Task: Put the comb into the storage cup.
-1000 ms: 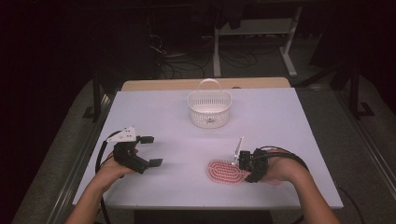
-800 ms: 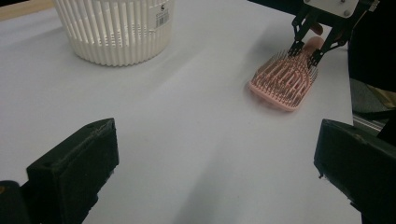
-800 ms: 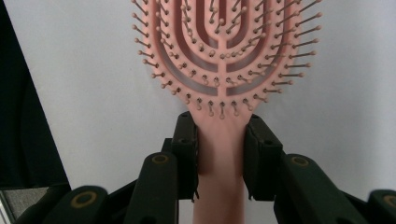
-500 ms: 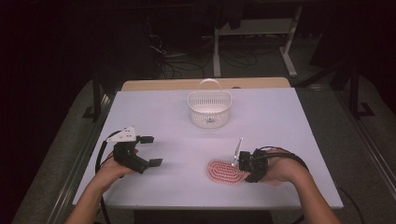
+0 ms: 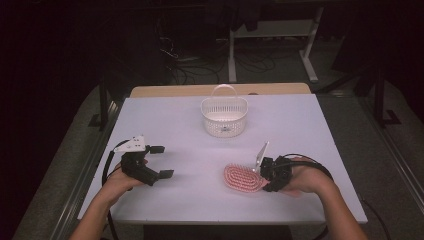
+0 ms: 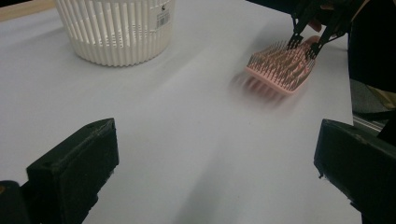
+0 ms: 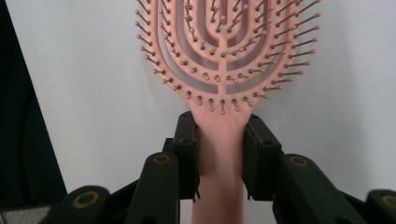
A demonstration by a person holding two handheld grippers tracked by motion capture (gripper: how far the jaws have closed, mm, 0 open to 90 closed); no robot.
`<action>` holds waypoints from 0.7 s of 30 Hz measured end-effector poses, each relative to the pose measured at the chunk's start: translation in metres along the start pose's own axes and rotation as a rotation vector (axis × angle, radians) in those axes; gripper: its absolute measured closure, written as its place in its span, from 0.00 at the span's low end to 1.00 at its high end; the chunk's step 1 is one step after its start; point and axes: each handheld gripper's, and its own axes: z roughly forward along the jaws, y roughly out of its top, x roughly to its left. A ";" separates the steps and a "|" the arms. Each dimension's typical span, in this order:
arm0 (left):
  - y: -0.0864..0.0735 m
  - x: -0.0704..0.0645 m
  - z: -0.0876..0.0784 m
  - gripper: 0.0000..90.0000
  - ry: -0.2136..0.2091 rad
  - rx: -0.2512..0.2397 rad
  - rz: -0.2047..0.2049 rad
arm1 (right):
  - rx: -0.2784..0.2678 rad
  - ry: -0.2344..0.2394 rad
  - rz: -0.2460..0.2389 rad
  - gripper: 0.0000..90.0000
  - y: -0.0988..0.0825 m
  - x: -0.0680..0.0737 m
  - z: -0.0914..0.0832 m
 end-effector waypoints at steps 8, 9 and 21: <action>0.000 0.000 0.001 0.00 -0.001 0.003 -0.001 | -0.101 0.001 0.047 0.76 -0.008 -0.008 -0.009; 0.000 0.000 0.001 0.00 -0.002 0.003 -0.001 | -0.119 0.003 0.050 0.76 -0.009 -0.009 -0.011; 0.000 0.000 0.001 0.00 -0.001 0.003 -0.001 | -0.268 -0.011 0.087 0.76 -0.016 -0.017 -0.023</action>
